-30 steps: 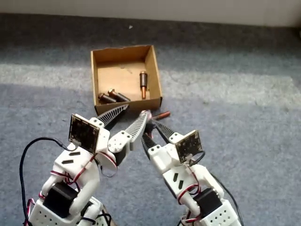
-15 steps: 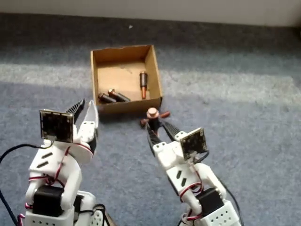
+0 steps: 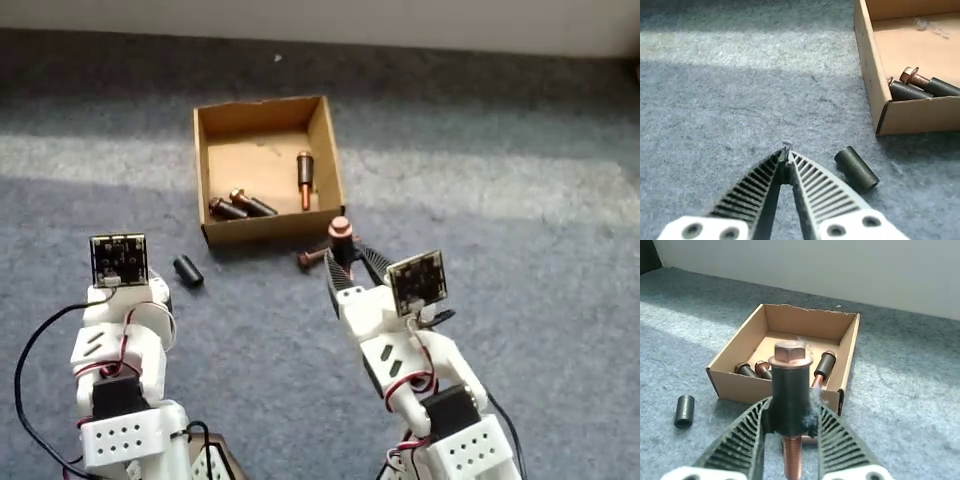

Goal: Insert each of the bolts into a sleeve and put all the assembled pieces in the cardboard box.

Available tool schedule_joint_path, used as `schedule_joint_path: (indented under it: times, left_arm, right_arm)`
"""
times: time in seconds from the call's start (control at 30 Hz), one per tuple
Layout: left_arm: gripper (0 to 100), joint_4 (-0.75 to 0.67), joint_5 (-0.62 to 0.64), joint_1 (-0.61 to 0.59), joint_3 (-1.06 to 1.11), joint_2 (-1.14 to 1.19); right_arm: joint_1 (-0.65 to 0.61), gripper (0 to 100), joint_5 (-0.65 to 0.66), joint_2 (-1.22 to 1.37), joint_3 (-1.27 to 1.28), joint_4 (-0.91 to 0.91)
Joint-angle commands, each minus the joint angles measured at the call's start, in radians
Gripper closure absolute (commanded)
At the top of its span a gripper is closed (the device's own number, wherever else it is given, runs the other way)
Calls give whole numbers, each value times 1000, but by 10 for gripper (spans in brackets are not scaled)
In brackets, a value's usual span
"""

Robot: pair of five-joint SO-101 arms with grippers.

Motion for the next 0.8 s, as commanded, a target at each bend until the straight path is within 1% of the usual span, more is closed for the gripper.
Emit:
schedule_joint_path:
  times: [0.0, 0.13, 0.27, 0.4, 0.53, 0.67, 0.77]
  left_arm:
    - [994, -120, -6, -16, 36, -8]
    - [993, -120, -6, -16, 38, -8]
    - [993, -120, -6, -16, 38, -8]
    - [993, -120, -6, -16, 38, -8]
    - [993, -120, -8, -16, 39, -8]
    - [993, -120, -11, -16, 39, -8]
    - [993, -121, -11, -21, 39, -8]
  right_arm:
    - [13, 994, 3, 278, -174, -157]
    - [13, 994, 5, 610, -341, -337]
    - [13, 994, 5, 947, -561, -429]
    - [13, 994, 5, 1245, -779, -455]
    - [15, 994, 5, 1484, -967, -455]
    - [22, 990, 5, 1656, -1093, -447]
    - [33, 987, 6, 1732, -1145, -424]
